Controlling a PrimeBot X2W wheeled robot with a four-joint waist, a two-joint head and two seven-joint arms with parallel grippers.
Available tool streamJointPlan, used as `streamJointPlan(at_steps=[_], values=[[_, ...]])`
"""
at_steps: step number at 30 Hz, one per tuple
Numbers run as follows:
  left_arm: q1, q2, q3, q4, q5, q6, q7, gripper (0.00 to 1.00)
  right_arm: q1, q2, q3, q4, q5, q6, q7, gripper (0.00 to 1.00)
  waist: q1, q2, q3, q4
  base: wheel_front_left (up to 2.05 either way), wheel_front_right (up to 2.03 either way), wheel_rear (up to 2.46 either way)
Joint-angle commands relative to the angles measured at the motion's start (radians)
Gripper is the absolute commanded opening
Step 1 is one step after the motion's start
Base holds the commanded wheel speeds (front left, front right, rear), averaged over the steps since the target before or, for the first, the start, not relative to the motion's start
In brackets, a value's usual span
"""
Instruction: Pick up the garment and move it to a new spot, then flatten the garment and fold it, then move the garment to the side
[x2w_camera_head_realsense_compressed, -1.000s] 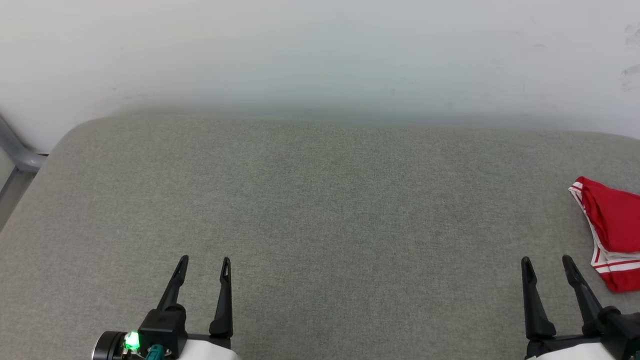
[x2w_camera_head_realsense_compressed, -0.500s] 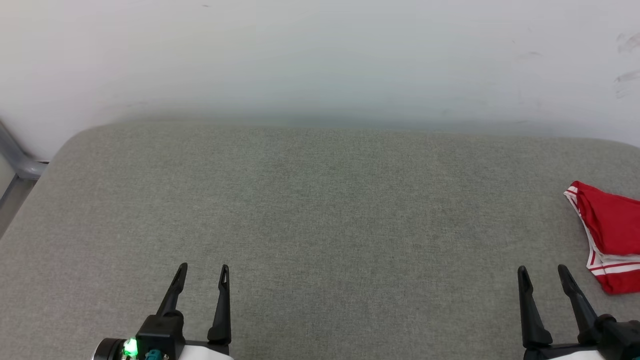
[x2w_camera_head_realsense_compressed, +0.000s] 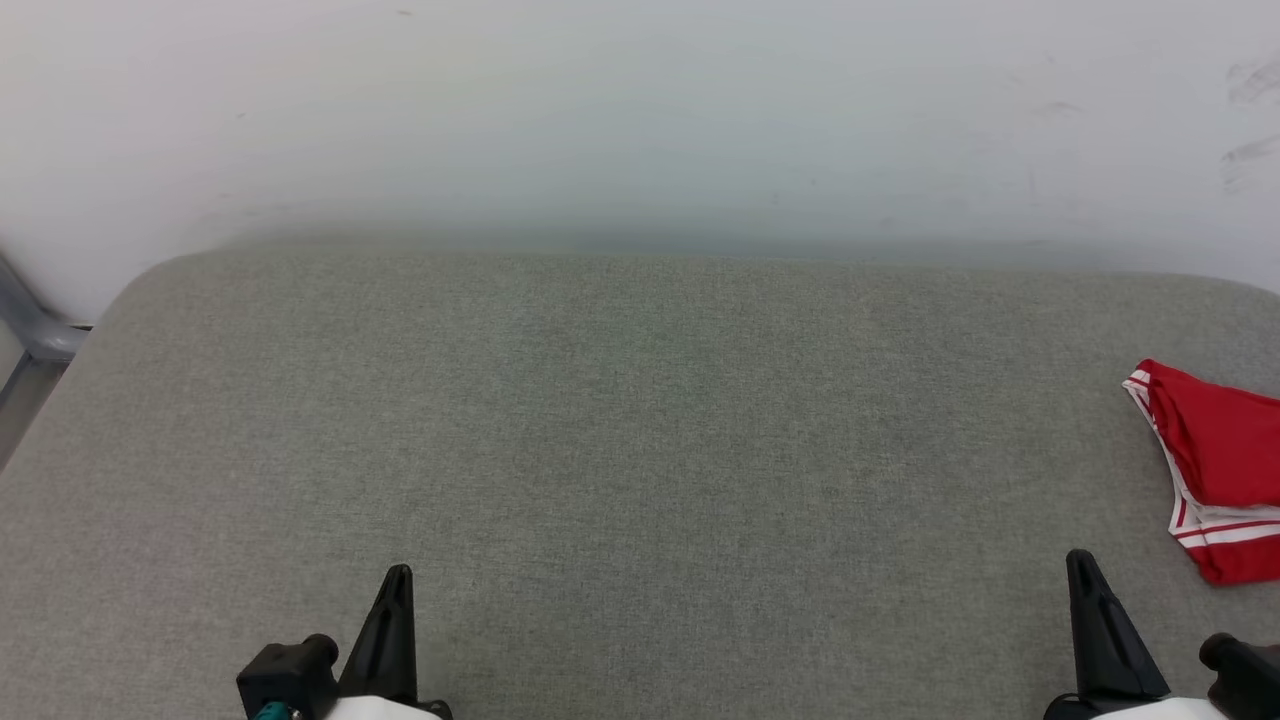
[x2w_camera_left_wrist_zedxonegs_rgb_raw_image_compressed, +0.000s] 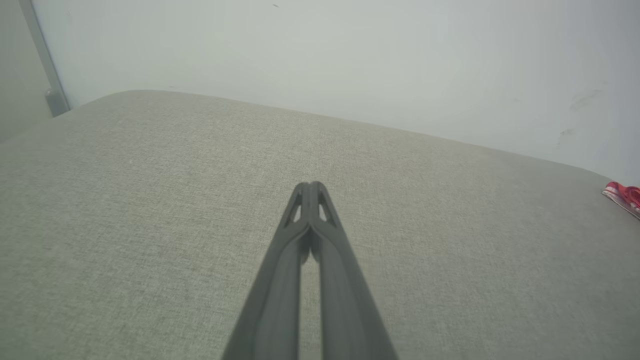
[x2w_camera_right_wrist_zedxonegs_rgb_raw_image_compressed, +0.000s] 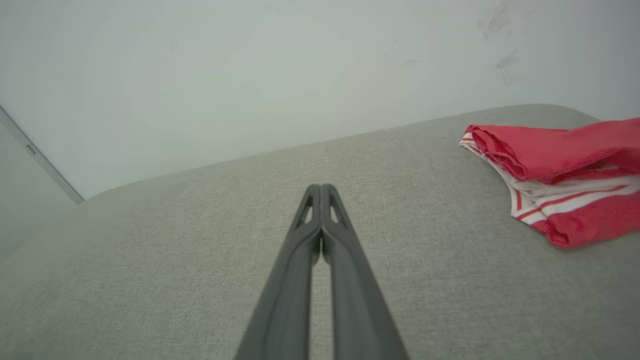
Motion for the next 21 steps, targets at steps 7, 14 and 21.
streamJointPlan(at_steps=[7, 14, 21], values=[[-0.049, 0.006, 0.017, 0.001, -0.148, -0.017, 0.03, 0.0, -0.047, -0.007, 0.001, 0.006, 0.141, 0.0, 0.028, 0.0, 0.0, 0.0, 0.001, -0.004, 0.0, 0.0, 0.0], [-0.067, 0.007, 0.031, 0.014, -0.275, -0.028, 0.058, 0.0, -0.069, -0.009, 0.002, 0.022, 0.262, 0.0, 0.054, 0.0, 0.0, 0.0, 0.002, -0.008, 0.0, 0.0, 0.0], [-0.083, 0.008, 0.044, 0.024, -0.391, -0.039, 0.084, 0.0, -0.088, -0.011, 0.001, 0.037, 0.372, 0.0, 0.079, 0.0, 0.0, 0.0, 0.003, -0.012, 0.0, 0.0, 0.0]])
